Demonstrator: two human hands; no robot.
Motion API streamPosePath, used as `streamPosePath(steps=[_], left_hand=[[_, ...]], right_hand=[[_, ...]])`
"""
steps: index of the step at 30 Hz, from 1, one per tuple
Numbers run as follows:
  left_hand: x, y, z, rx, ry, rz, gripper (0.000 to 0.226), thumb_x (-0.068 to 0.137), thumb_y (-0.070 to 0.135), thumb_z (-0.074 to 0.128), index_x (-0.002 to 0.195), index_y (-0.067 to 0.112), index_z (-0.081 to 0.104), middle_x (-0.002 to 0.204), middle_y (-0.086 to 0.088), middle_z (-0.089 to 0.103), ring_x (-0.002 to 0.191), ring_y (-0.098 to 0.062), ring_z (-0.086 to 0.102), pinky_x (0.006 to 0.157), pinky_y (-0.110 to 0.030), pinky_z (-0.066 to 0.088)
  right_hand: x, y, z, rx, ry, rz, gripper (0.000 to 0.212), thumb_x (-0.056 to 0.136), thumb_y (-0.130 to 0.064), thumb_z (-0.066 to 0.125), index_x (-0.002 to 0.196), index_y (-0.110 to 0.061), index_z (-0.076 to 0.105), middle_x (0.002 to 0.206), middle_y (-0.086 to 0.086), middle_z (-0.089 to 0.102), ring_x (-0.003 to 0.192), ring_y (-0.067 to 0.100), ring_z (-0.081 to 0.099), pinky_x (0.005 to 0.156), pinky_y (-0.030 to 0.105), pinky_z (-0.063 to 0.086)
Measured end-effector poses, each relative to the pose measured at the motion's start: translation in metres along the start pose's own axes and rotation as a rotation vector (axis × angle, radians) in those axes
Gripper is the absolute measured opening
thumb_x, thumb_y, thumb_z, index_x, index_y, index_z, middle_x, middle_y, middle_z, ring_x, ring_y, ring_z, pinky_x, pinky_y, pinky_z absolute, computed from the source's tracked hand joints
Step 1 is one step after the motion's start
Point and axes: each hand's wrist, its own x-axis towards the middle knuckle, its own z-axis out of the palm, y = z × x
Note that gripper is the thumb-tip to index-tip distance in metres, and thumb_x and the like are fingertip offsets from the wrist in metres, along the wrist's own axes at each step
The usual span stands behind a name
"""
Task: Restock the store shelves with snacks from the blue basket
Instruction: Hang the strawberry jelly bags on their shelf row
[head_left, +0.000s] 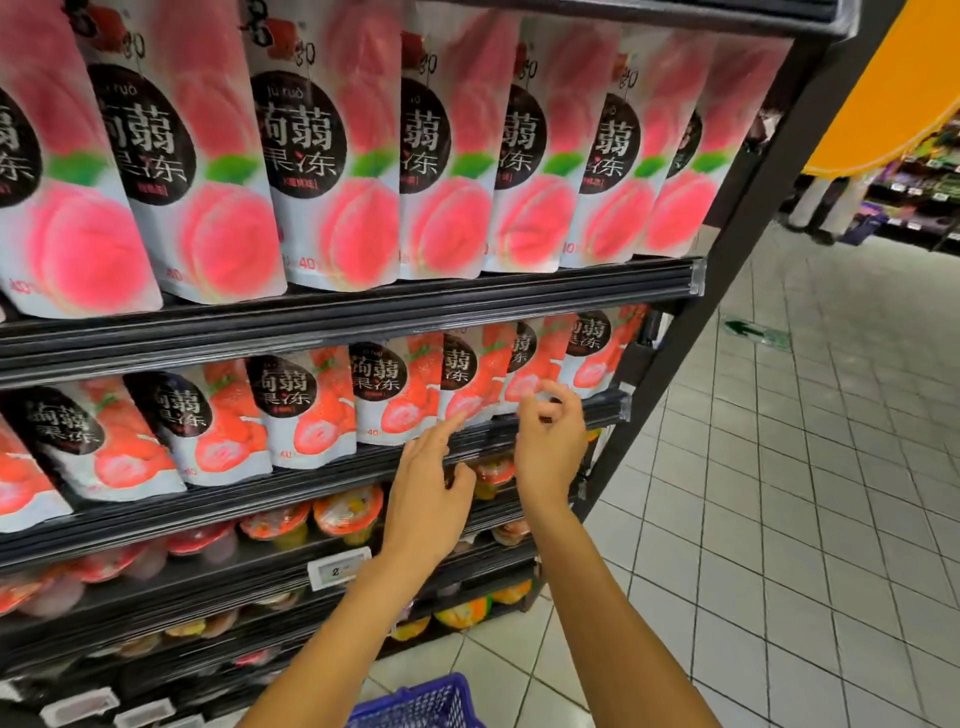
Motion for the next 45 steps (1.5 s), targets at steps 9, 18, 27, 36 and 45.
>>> streamPosePath(steps=[9, 18, 27, 36, 45], left_hand=[[0.005, 0.009, 0.018, 0.0, 0.019, -0.021, 0.058, 0.095, 0.013, 0.051, 0.138, 0.049, 0.039, 0.128, 0.013, 0.046, 0.125, -0.035, 0.049, 0.103, -0.049, 0.045], [-0.003, 0.011, 0.028, -0.002, 0.004, -0.019, 0.057, 0.095, 0.013, 0.05, 0.145, 0.039, 0.038, 0.144, 0.014, 0.045, 0.135, -0.012, 0.037, 0.109, -0.04, 0.041], [-0.02, -0.005, 0.023, -0.041, 0.026, -0.041, 0.049, 0.095, 0.012, 0.052, 0.139, 0.032, 0.048, 0.12, 0.018, 0.05, 0.118, -0.006, 0.044, 0.105, -0.026, 0.039], [-0.078, -0.075, 0.014, -0.101, -0.061, -0.236, 0.037, 0.095, 0.007, 0.054, 0.131, 0.016, 0.054, 0.12, 0.002, 0.061, 0.106, -0.014, 0.055, 0.095, -0.025, 0.045], [-0.226, -0.277, -0.004, -0.147, -0.012, -0.843, 0.02, 0.093, -0.003, 0.058, 0.111, -0.011, 0.063, 0.103, -0.019, 0.063, 0.093, -0.019, 0.057, 0.086, -0.03, 0.042]], right_hand=[[0.039, 0.006, -0.019, -0.114, 0.004, 0.043, 0.017, 0.097, -0.036, 0.059, 0.105, -0.024, 0.067, 0.073, -0.004, 0.067, 0.072, 0.014, 0.062, 0.064, 0.029, 0.043], [0.048, 0.016, -0.03, -0.054, -0.017, 0.034, 0.007, 0.094, -0.036, 0.063, 0.098, -0.031, 0.066, 0.067, -0.008, 0.067, 0.07, -0.002, 0.061, 0.062, 0.02, 0.039], [0.044, 0.026, -0.032, 0.073, -0.034, 0.042, 0.011, 0.093, -0.03, 0.067, 0.103, -0.031, 0.068, 0.064, -0.003, 0.067, 0.067, 0.013, 0.063, 0.071, 0.038, 0.055], [-0.018, 0.056, -0.047, 0.012, -0.071, 0.091, 0.011, 0.094, -0.028, 0.063, 0.094, -0.021, 0.07, 0.077, 0.007, 0.07, 0.067, 0.012, 0.061, 0.067, 0.034, 0.053], [-0.157, 0.2, -0.065, -0.235, -0.369, 0.47, 0.027, 0.101, -0.026, 0.052, 0.084, -0.013, 0.069, 0.065, 0.004, 0.063, 0.053, 0.015, 0.054, 0.043, 0.021, 0.04]])
